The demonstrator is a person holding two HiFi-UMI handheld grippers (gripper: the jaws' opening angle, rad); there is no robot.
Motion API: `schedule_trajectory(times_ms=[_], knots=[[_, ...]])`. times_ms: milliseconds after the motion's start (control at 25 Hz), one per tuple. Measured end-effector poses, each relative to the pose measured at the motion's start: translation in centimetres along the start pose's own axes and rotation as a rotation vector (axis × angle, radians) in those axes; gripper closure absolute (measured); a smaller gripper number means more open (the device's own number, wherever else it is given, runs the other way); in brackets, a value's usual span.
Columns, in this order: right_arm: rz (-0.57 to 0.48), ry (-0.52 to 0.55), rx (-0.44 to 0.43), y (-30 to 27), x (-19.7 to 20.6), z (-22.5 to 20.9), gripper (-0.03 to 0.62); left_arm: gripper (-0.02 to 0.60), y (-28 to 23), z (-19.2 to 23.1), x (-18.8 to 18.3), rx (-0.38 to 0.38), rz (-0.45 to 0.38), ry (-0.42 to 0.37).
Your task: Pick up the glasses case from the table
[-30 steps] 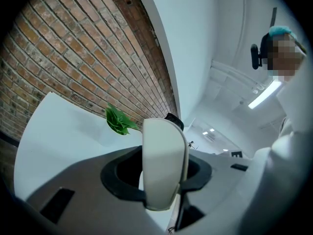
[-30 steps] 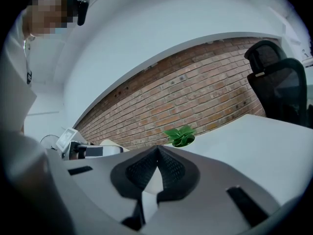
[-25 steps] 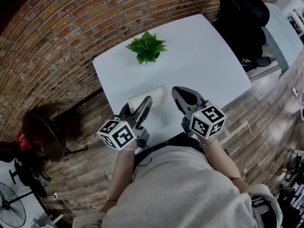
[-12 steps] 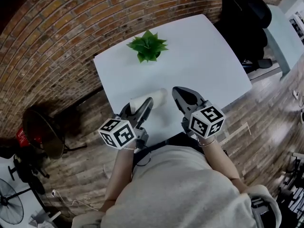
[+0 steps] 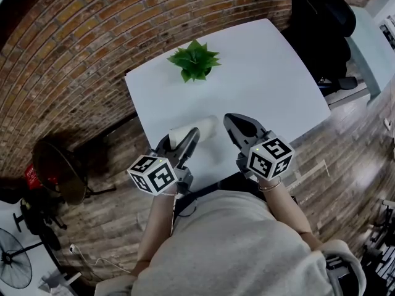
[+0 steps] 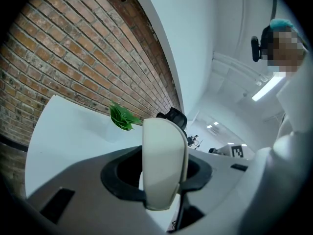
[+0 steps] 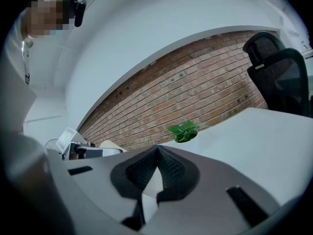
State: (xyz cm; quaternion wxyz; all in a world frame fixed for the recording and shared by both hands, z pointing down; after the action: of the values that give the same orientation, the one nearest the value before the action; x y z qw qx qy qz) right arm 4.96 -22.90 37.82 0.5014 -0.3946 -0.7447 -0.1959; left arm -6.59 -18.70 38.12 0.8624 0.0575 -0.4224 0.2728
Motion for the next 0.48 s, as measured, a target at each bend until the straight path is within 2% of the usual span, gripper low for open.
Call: schedule_trajectory(times_ms=[200, 480], knots=[[0.023, -0.014, -0.024, 0.06, 0.44, 0.03, 0.595, 0.422, -0.39, -0.23, 0.09, 0.014, 0.002, 0.002], [0.032, -0.028, -0.012, 0.23, 1.03, -0.51, 0.595, 0.422, -0.59, -0.09, 0.37, 0.013, 0.002, 0.035]])
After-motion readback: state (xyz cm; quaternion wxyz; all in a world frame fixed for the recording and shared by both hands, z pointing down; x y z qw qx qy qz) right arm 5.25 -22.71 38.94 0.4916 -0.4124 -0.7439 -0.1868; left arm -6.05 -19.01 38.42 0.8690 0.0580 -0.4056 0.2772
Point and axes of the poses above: the fingertips, and each gripper's own axes: y backward along the fingers, z to its left, x out of its underside, the point moved 2 cm from there along y, backward along the fingers, and after that the axes turned 8 degrees about -z, right-handed, at the moved point
